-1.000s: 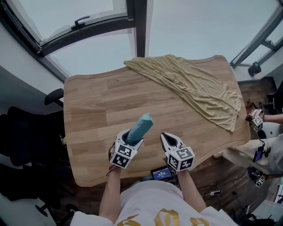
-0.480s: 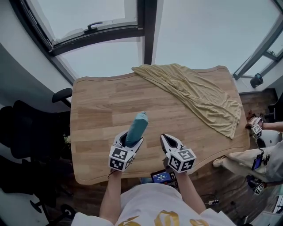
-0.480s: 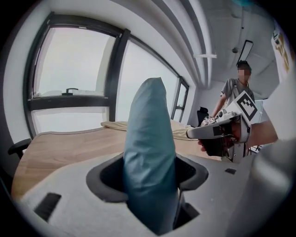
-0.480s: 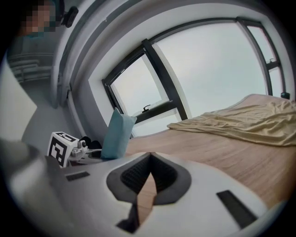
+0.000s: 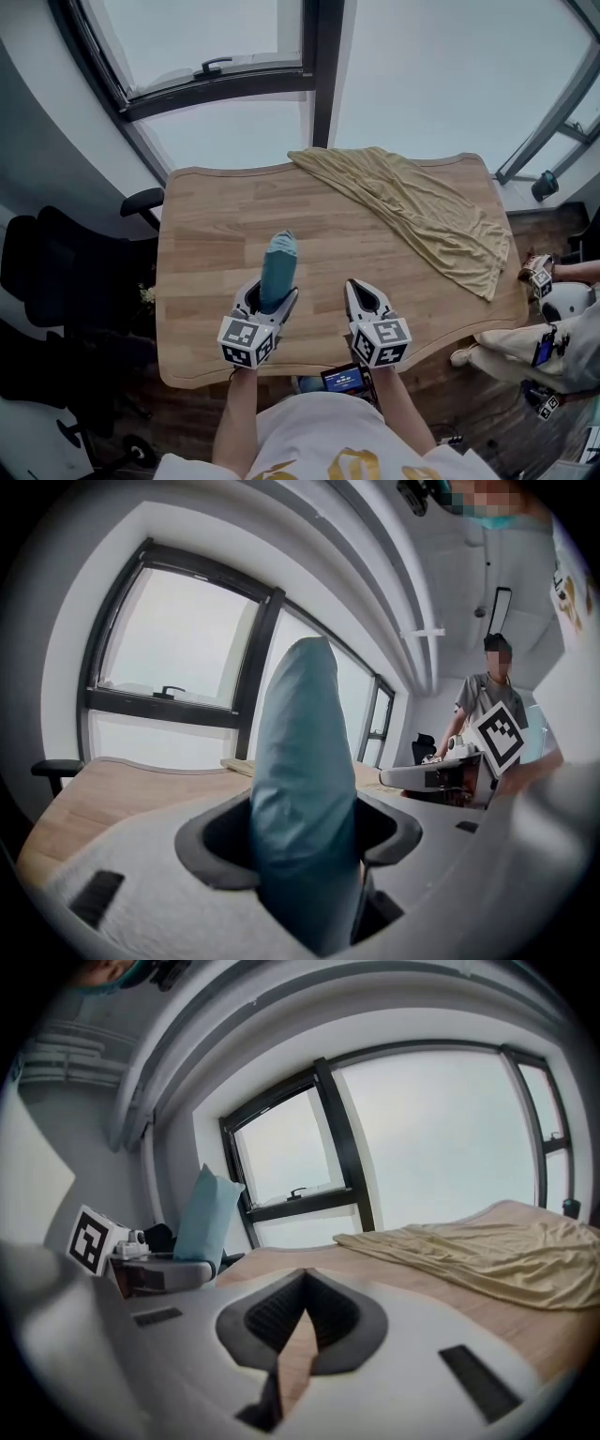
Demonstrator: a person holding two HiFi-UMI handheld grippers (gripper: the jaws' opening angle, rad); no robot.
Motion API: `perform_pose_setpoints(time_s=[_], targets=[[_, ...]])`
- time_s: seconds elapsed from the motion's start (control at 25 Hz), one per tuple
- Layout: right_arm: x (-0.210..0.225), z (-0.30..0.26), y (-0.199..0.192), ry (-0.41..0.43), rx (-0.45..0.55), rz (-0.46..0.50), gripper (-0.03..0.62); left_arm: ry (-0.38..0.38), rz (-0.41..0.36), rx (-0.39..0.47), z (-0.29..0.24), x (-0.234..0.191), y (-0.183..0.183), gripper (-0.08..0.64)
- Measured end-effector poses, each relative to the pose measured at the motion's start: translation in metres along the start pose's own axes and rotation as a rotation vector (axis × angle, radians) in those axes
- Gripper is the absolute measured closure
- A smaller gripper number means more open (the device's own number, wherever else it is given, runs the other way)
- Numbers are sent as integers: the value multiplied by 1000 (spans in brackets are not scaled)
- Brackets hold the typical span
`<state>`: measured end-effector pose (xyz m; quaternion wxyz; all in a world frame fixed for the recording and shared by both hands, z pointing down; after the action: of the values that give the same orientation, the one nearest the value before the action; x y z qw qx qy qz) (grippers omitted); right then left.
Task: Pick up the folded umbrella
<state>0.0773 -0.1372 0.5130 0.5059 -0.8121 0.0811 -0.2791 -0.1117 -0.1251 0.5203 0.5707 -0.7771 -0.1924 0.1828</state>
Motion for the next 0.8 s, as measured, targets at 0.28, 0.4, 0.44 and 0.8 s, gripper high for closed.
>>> perform_pose_setpoints(time_s=[0.28, 0.4, 0.44, 0.8], targets=[[-13, 15, 12, -26, 65, 47, 582, 36, 36, 62, 24, 0, 12, 265], [-21, 20, 14, -9, 89, 51, 582, 34, 25, 99, 35, 3, 25, 265], [-23, 21, 15, -5, 95, 53, 581, 33, 26, 117, 38, 4, 29, 265], [-42, 36, 32, 18, 150, 75, 583, 41, -24, 221, 63, 6, 57, 265]])
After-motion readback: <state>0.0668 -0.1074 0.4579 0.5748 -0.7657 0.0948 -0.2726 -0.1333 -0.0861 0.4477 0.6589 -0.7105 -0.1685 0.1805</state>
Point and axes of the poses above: the fingertips, and each gripper's own axes: z backward along the fingers, x to its right, y out of its top, the point moved 4 cm from there along z, backward along the fingers, and after that the axes turned 8 degrees about -z, right-handed, at the moved point
